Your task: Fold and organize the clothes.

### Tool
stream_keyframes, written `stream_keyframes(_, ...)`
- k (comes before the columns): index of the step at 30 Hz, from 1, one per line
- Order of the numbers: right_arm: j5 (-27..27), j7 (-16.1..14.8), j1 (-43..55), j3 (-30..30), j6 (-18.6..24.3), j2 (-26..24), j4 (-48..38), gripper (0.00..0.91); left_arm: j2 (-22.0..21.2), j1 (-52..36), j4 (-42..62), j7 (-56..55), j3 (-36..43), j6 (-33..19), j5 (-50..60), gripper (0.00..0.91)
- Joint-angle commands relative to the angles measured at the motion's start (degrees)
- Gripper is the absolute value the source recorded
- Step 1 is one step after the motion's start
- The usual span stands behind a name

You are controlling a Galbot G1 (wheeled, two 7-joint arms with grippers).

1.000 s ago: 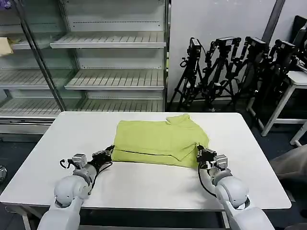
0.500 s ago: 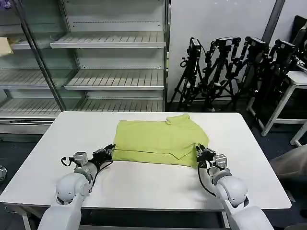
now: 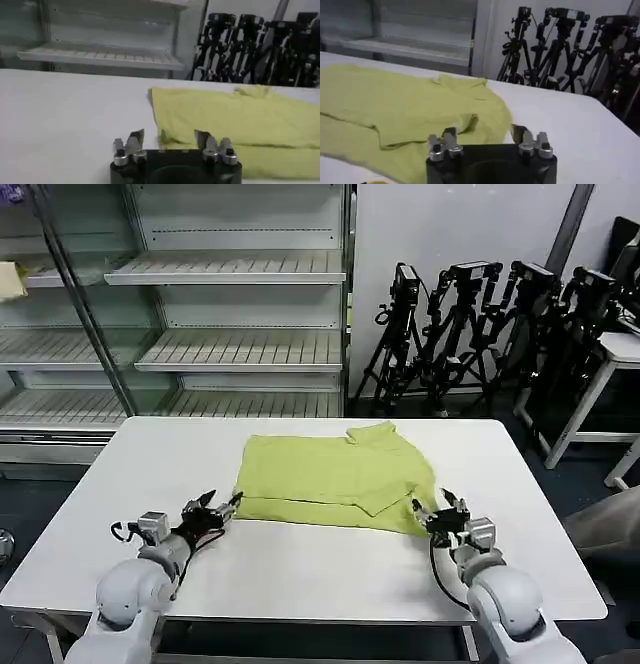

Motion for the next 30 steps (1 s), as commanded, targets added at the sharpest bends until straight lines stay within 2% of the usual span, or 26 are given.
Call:
stream_keyframes(1, -0.28, 0.12, -6.36, 1.54, -0.77, -0.66, 4.4, 0.907, 0.95, 3.43, -2.22, 0.29, -0.23, 0.04, 0.21, 0.907)
stream_keyframes(2, -0.3, -0.1, -6.28, 1.49, -1.73, -0.68, 4.21, 0.786, 0.8, 3.31, -1.96, 0.29, -0.25, 0.04, 0.21, 0.907)
stream_keyframes(3, -0.24, -0.05, -6.23, 1.4, -1.81, -0.72, 4.04, 0.363, 0.67, 3.07, -1.57, 0.31, -0.32, 0.0, 0.36, 0.907)
stream_keyframes(4, 0.23, 0.26, -6.1, 1.29, -2.37, -0.68, 3.85, 0.202, 0.59, 2.82, -1.35, 0.32, -0.4, 0.0, 0.44, 0.907)
stream_keyframes(5, 0.57, 0.45, -5.91, 1.29, -2.61, -0.63, 3.45, 0.0, 0.56, 2.51, -0.96, 0.32, -0.43, 0.0, 0.38, 0.252)
stream_keyframes(6, 0.72, 0.51, -5.76, 1.3, -2.7, -0.62, 3.23, 0.0, 0.59, 2.27, -0.54, 0.31, -0.42, 0.01, 0.38, 0.081)
stream_keyframes(7, 1.06, 0.72, -5.59, 1.32, -2.84, -0.6, 3.05, 0.0, 0.58, 1.86, -0.19, 0.22, -0.34, 0.02, 0.46, 0.02)
stream_keyframes(24, 2.17, 0.57, -3.84, 0.87, -2.22, 0.11, 2.16, 0.0, 0.06, 1.53, 0.55, 1.06, 0.08, 0.03, 0.77, 0.02)
stream_keyframes(30, 2.16, 0.37, -7.62, 1.64, -1.88, -0.45, 5.54, 0.0, -0.12, 1.94, -0.13, 1.23, 0.13, 0.03, 0.78, 0.02)
